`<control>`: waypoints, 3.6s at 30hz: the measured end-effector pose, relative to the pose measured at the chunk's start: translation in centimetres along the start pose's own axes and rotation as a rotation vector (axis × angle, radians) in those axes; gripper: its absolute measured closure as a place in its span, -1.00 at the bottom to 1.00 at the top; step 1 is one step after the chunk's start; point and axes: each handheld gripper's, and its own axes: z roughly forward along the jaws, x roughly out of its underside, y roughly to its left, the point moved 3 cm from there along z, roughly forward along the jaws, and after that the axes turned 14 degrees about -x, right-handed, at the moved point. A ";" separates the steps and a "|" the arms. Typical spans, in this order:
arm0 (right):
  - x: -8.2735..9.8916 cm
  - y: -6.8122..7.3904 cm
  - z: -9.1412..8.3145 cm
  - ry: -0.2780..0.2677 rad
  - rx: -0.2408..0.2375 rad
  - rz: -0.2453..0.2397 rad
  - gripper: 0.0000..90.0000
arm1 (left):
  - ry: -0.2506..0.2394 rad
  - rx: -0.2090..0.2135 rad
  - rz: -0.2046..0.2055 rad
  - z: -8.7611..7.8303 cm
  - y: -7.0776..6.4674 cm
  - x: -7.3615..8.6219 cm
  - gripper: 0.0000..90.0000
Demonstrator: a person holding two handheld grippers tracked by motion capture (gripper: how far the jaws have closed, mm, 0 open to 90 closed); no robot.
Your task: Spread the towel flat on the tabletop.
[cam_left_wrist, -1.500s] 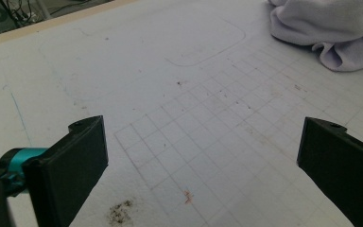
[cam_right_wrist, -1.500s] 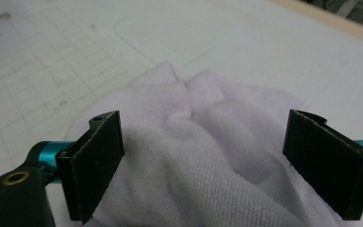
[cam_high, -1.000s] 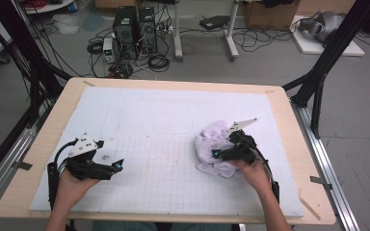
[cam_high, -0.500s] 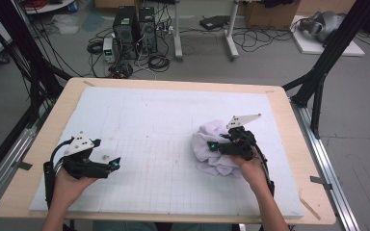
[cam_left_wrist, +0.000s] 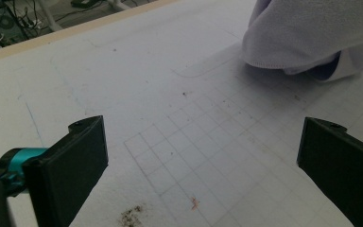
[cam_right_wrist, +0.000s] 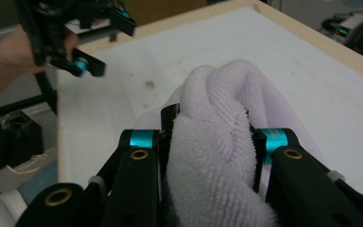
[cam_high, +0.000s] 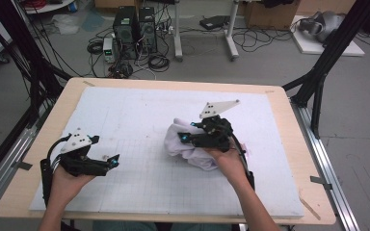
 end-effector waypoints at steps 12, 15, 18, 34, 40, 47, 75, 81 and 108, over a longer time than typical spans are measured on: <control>1.7 0.8 6.6 0.093 -0.083 0.027 0.10 | 0.007 0.021 -0.002 0.5 -0.4 0.0 -0.93; 2.3 0.5 6.2 0.101 -0.082 0.042 -0.15 | 0.013 0.029 0.008 0.8 -0.7 -0.1 -0.93; 2.1 0.6 5.1 0.072 -0.071 0.022 -0.25 | 0.012 0.039 0.011 1.0 -1.0 -0.3 -0.93; 8.6 -3.1 -0.7 0.110 0.084 0.134 -0.20 | 0.040 0.102 0.067 3.8 -4.2 -0.7 -0.80; 10.5 -3.1 0.6 0.173 0.050 0.154 -0.03 | 0.040 0.126 0.067 4.5 -5.1 -0.9 -0.75; 11.6 -2.4 2.4 0.200 -0.032 0.164 0.40 | 0.043 0.168 0.080 5.3 -6.3 -0.8 -0.62; 10.4 -1.6 0.7 0.151 -0.029 0.123 0.20 | 0.165 0.270 0.219 7.8 -9.1 1.8 0.82; 11.3 -2.0 1.8 0.198 -0.046 0.147 0.45 | 0.132 0.248 0.198 7.0 -7.9 1.4 0.85; 7.0 1.3 -0.7 0.046 -0.081 0.043 0.12 | 0.076 0.172 0.107 2.9 -3.2 0.7 0.00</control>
